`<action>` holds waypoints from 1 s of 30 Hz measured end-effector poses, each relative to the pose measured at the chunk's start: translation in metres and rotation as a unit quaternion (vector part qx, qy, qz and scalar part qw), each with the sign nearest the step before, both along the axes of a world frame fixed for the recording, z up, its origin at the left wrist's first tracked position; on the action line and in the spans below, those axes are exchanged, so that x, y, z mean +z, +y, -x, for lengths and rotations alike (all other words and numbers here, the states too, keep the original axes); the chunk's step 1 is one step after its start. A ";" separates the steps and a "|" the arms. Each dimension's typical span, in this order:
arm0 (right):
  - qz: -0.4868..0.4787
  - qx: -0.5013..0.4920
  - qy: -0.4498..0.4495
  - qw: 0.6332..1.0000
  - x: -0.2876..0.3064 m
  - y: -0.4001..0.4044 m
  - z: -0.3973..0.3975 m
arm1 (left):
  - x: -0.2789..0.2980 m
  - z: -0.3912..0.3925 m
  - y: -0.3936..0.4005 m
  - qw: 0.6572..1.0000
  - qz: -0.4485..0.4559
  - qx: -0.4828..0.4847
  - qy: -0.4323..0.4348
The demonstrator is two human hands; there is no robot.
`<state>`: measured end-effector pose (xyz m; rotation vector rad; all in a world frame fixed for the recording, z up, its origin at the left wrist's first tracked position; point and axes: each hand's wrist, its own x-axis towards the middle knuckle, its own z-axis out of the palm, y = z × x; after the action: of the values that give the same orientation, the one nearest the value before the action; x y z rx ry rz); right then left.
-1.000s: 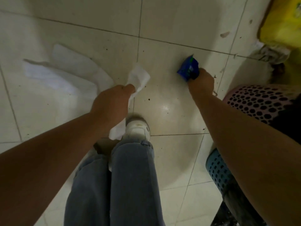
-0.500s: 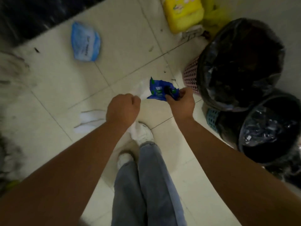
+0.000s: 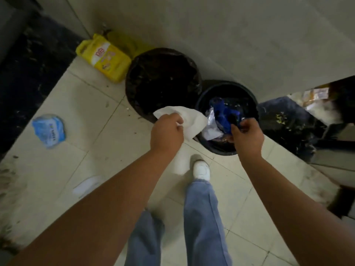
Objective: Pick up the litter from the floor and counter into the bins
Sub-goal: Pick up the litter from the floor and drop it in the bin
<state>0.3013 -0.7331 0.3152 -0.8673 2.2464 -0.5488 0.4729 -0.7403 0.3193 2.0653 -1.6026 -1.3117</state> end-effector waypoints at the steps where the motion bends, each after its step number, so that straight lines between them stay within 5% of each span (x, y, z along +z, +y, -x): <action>1: -0.006 -0.018 0.004 1.000 0.002 0.000 0.025 | 0.000 0.023 -0.006 1.000 0.002 -0.008 0.009; 9: -0.112 -0.005 0.016 0.994 -0.048 -0.026 0.136 | -0.071 0.158 -0.049 0.994 -0.088 -0.066 0.013; 14: -0.234 0.168 0.029 0.957 -0.081 -0.049 0.149 | -0.131 0.173 -0.042 0.951 -0.210 -0.199 -0.111; 18: -0.300 0.317 0.002 0.900 -0.094 -0.054 0.134 | -0.127 0.158 -0.033 0.946 -0.173 -0.209 -0.178; 25: -0.223 0.530 0.120 0.809 -0.080 -0.046 0.077 | -0.074 0.079 -0.001 0.948 -0.098 -0.147 -0.266; 30: -0.082 0.660 0.149 0.732 -0.048 -0.053 -0.032 | -0.054 -0.019 0.041 0.939 -0.154 -0.038 -0.307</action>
<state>0.3328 -0.7865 0.2675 -2.1829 1.2775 0.4927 0.4914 -0.6989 0.2650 2.8427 -1.8026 -1.0462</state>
